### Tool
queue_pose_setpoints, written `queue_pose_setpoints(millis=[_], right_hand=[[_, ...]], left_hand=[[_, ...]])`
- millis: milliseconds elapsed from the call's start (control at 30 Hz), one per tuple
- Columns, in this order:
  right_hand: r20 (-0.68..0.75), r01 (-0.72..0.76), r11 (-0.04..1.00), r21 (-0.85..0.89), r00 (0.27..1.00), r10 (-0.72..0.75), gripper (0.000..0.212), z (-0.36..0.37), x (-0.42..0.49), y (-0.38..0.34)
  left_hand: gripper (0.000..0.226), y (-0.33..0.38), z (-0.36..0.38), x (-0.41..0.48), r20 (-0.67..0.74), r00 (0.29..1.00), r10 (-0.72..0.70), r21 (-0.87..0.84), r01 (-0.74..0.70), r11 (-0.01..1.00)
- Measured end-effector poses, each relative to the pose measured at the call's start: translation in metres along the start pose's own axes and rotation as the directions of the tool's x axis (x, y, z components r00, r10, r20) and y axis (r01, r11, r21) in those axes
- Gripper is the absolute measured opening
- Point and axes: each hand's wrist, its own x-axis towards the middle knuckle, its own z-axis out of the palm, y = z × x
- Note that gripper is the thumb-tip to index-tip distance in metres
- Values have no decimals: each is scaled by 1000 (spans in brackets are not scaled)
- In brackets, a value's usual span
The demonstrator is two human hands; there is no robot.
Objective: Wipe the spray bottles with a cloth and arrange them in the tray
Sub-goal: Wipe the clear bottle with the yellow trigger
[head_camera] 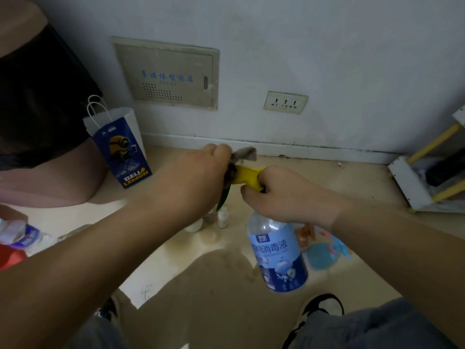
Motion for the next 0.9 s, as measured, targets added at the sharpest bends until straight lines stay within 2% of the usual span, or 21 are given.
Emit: queue_pose_setpoints(millis=[100, 167, 233, 367, 500, 567, 667, 733, 800, 867, 900], right_hand=[[43, -1, 1000, -3, 999, 1, 49, 0, -4, 5], [71, 3, 1000, -5, 998, -2, 48, 1, -7, 7], [89, -5, 1000, 1, 996, 5, 47, 1, -8, 9], [105, -22, 1000, -15, 994, 23, 42, 1, -5, 8], [159, 91, 995, -47, 984, -83, 18, 3, -7, -2], [173, 151, 988, -31, 974, -144, 18, 5, -8, -2], [129, 143, 990, -20, 982, -139, 27, 1, -8, 5], [85, 127, 991, -48, 989, -122, 37, -1, -8, 8], [61, 103, 992, -77, 993, -98, 43, -2, -7, 12], [72, 76, 996, -49, 995, -72, 44, -1, -8, 16], [80, 68, 997, -28, 995, -66, 44, -1, -8, 17]], left_hand=[[16, -23, -9, 8, -92, 985, -145, -213, 123, 969], [23, -33, -12, 7, -131, 975, -177, -357, 120, 926], [22, -33, -14, 3, -129, 981, -147, -468, 70, 881], [23, -14, -14, -8, -175, 983, 51, -534, -138, 834], [29, -4, 2, -12, -103, 938, 330, -420, -342, 841], [30, -11, 11, -7, -37, 946, 322, -444, -304, 842], [19, -21, 16, -3, -14, 960, 279, -566, -238, 790], [19, -22, 17, -3, -5, 974, 225, -607, -182, 774], [23, -24, 19, -2, 38, 990, 139, -601, -88, 795], [29, -31, 22, 1, 73, 997, -13, -584, 53, 810], [31, -35, 22, 3, 86, 992, -96, -604, 129, 787]])
